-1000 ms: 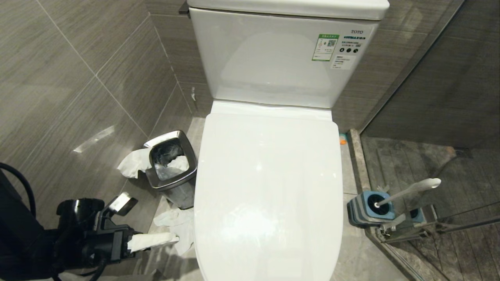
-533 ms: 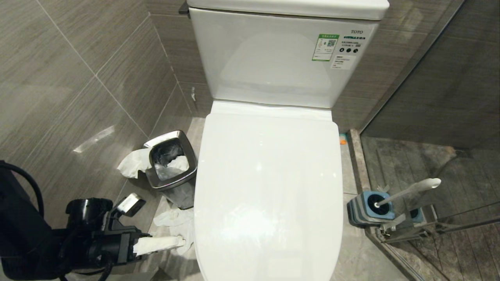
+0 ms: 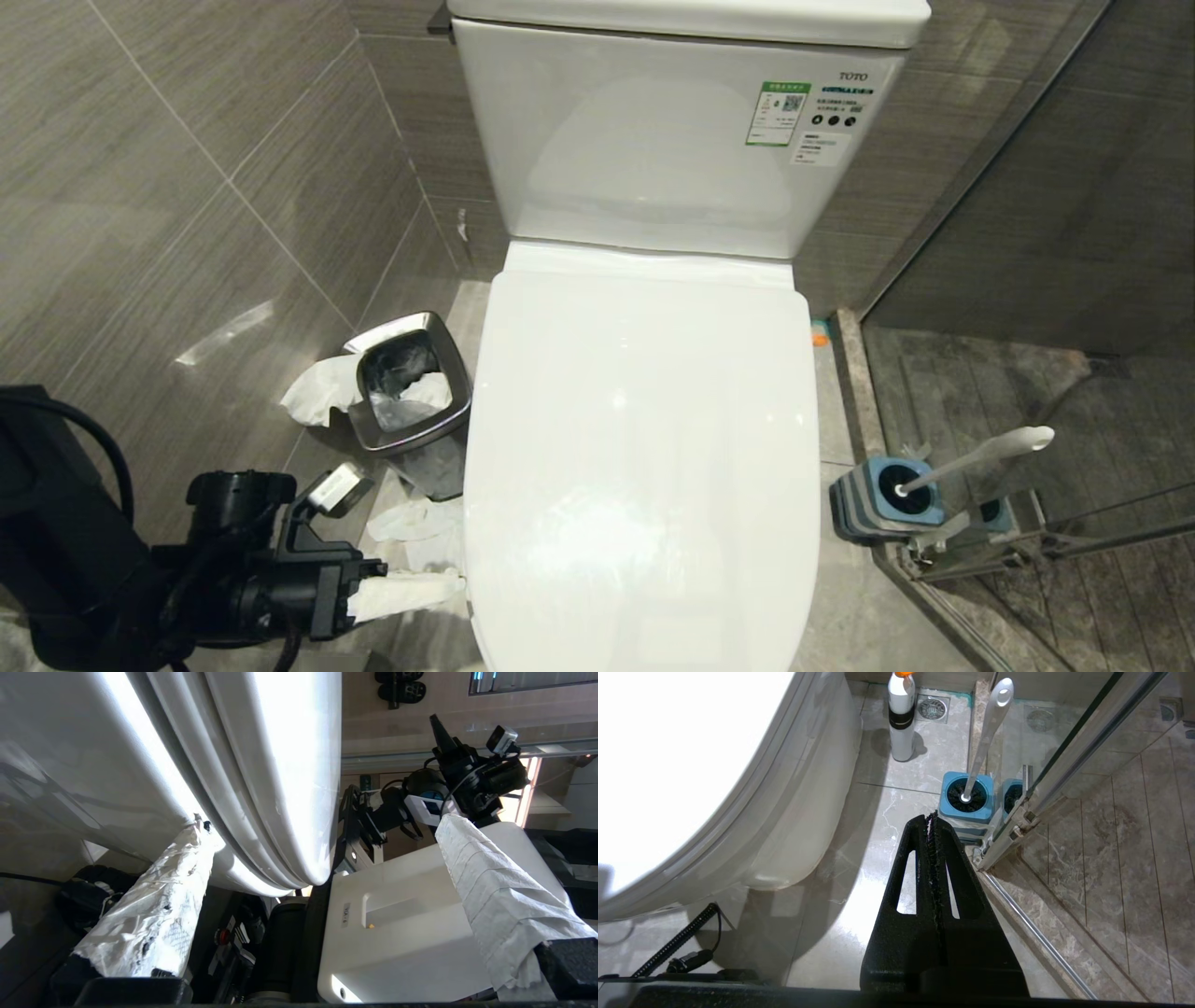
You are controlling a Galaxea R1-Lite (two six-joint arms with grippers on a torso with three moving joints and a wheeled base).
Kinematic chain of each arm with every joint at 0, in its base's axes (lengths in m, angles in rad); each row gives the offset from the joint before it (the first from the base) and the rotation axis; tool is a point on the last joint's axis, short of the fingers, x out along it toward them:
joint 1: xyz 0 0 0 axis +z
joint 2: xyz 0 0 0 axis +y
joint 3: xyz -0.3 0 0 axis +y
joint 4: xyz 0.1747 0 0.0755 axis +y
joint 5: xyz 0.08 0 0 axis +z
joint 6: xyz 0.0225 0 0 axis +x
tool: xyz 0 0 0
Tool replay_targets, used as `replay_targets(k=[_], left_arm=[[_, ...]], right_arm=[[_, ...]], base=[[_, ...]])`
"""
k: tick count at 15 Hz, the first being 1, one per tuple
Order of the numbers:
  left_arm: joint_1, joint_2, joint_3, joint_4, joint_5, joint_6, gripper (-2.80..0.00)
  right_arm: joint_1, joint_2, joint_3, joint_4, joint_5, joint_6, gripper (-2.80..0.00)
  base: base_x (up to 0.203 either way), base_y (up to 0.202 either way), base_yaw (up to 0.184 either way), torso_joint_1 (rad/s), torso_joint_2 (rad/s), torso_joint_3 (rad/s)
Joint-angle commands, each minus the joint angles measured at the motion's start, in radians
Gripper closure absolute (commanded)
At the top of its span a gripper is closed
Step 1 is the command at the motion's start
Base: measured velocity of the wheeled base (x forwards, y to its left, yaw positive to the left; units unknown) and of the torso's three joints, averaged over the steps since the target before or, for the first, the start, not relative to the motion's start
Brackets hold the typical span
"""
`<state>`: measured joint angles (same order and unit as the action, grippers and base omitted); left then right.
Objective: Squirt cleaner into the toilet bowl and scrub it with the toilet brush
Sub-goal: Use the left hand to lift the toilet lid slightly
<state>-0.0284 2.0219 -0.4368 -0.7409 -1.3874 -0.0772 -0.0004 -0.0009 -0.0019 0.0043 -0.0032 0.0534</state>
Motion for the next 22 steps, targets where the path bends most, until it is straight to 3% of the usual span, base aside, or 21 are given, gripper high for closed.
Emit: replay_targets(k=[1, 3, 9, 14, 17, 20, 22], left_arm=[[-0.009, 0.008, 0.0, -0.006, 0.004, -0.001, -2.8], [-0.021, 0.008, 0.0, -0.018, 0.016, -0.001, -2.8], [-0.112, -0.008, 0.007, -0.063, 0.143, -0.001, -2.8], [-0.151, -0.031, 0.019, -0.063, 0.154, -0.017, -2.8], [-0.18, -0.034, 0.052, -0.064, 0.145, -0.063, -2.8], [-0.181, -0.072, 0.064, -0.063, 0.051, -0.084, -2.8], [-0.181, -0.11, 0.063, -0.064, 0.005, -0.149, -2.8]], right_arm=[[-0.001, 0.001, 0.0, 0.0, 0.0, 0.0, 0.0], [-0.001, 0.001, 0.0, -0.001, 0.0, 0.0, 0.0], [0.0, 0.001, -0.001, 0.0, 0.0, 0.0, 0.0], [0.0, 0.001, 0.0, 0.0, 0.0, 0.0, 0.0], [-0.001, 0.001, 0.0, -0.001, 0.0, 0.0, 0.0], [0.0, 0.001, 0.0, 0.0, 0.0, 0.0, 0.0], [0.0, 0.001, 0.0, 0.0, 0.0, 0.0, 0.0]], base=[[0.0, 0.0, 0.0, 0.0, 0.0, 0.0], [0.0, 0.0, 0.0, 0.0, 0.0, 0.0], [0.0, 0.0, 0.0, 0.0, 0.0, 0.0], [0.0, 0.0, 0.0, 0.0, 0.0, 0.0], [0.0, 0.0, 0.0, 0.0, 0.0, 0.0], [0.0, 0.0, 0.0, 0.0, 0.0, 0.0], [0.0, 0.0, 0.0, 0.0, 0.0, 0.0]])
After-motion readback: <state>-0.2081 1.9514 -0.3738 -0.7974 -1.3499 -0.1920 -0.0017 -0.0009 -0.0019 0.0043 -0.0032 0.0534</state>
